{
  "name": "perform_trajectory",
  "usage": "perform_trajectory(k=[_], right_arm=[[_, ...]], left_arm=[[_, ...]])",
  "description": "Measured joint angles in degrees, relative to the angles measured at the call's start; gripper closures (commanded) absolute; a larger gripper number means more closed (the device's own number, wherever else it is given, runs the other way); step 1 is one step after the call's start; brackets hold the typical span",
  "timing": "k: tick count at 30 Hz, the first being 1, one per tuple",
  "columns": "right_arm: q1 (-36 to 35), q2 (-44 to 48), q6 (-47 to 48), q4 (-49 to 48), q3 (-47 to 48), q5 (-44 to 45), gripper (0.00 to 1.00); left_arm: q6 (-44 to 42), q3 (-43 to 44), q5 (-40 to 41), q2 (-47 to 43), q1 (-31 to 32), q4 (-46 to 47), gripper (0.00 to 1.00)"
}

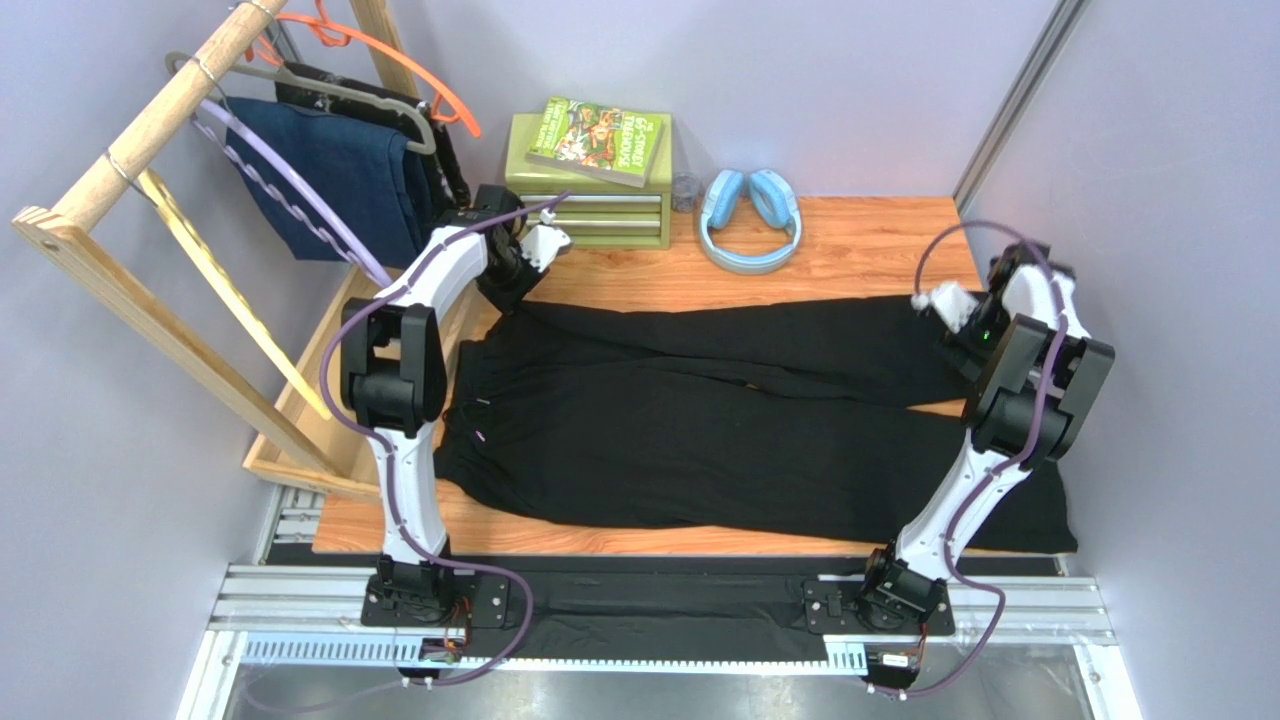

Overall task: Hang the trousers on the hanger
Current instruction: Fold the trousers

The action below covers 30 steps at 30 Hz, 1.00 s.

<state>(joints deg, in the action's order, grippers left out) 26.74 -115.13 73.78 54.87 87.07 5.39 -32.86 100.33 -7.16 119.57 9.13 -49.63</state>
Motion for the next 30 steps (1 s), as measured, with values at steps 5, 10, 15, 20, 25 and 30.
perform_trajectory(k=[5,10,15,20,25,30], right_arm=[[-0.8,-3.2,-6.2,7.4,19.6,-5.7,0.38],[-4.3,-6.6,-11.2,9.2,23.2,-7.6,0.48],[-8.7,-13.8,-14.6,7.4,20.3,-6.8,0.48],[-10.0,-17.6,-16.6,4.8,23.6,-1.7,0.47],[-9.2,-19.8,-17.7,1.4,27.5,2.1,0.4],[-8.9,-19.3,-18.1,0.8,27.6,1.0,0.21]], left_arm=[[0.3,2.3,0.3,3.0,0.2,0.3,0.99],[1.6,5.5,2.1,5.9,0.7,2.5,1.0],[2.5,7.4,5.2,8.5,1.8,6.8,1.0],[2.3,9.9,9.4,11.3,3.0,9.9,0.89],[1.6,10.5,9.2,12.0,3.1,10.0,0.84],[-0.7,9.0,6.2,10.4,2.1,7.6,0.62]])
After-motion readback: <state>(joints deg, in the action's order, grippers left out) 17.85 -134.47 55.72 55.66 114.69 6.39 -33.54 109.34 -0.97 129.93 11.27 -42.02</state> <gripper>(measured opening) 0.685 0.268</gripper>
